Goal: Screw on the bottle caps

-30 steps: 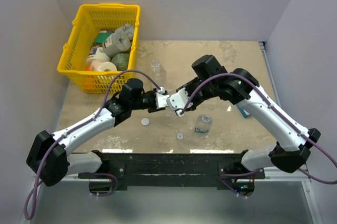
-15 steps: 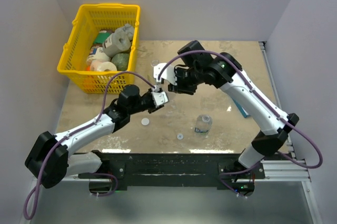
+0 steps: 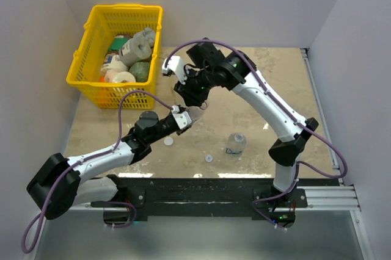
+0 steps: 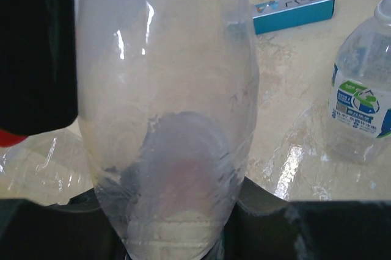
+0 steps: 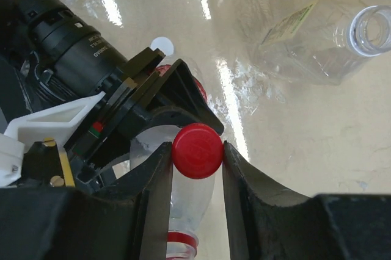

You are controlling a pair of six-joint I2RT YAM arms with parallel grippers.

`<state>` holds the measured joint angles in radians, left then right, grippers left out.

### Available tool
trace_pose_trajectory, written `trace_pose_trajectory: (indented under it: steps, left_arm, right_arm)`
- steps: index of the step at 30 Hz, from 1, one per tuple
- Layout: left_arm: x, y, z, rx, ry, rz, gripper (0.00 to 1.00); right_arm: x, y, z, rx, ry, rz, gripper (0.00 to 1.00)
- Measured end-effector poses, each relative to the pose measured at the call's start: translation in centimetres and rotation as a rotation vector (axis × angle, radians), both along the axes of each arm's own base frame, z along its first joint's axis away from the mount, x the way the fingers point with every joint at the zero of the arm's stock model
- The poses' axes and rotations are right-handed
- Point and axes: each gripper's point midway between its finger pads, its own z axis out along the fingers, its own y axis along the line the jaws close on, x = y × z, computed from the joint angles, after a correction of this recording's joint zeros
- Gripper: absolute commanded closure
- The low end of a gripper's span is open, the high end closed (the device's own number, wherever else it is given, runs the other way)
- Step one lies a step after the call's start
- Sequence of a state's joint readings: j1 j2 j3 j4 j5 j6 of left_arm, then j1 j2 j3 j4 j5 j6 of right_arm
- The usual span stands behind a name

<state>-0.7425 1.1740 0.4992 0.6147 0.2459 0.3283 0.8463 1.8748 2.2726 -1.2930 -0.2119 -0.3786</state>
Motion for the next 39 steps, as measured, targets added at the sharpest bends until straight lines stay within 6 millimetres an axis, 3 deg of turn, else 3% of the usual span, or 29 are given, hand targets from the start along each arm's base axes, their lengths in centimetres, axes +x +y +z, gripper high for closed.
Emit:
trace_pose_trajectory:
  steps: [6,12,15,18,22,26,31,39]
  left_arm:
    - [-0.5,0.2,0.3,-0.029,0.015,0.001,1.0]
    - [-1.2,1.3,1.0,-0.052,0.045,0.016,1.0]
    - [-1.9,2.2,1.6,-0.064,0.069,0.036,1.0]
    - [-2.4,2.9,2.1,-0.078,0.102,0.058,1.0]
    - [-2.3,3.1,3.7,-0.091,0.151,0.084,1.0]
    - [-1.9,3.0,6.3,-0.118,0.151,0.092,1.0]
    - [-1.5,2.7,7.7,-0.122,0.148,0.094,1.0]
    - [-0.8,2.1,7.1,-0.094,0.172,0.098,1.0]
  right_arm:
    - [1.6,-1.6,1.9,0.08,0.007,-0.073,1.0]
    - [3.9,-7.7,5.1,0.167,-0.075,-0.21,1.0]
    - [4.0,-10.5,4.8,0.183,-0.113,-0.266,1.0]
    - [4.0,-13.3,1.0,0.145,-0.092,-0.33,1.0]
    - [4.7,-17.3,-7.3,0.042,-0.049,-0.437,1.0]
    - [4.5,-20.3,-14.0,-0.053,0.013,-0.51,1.0]
    - [4.4,-21.5,-19.1,-0.116,0.043,-0.523,1.0]
    - [4.0,-21.9,-24.5,-0.157,0.078,-0.526,0.95]
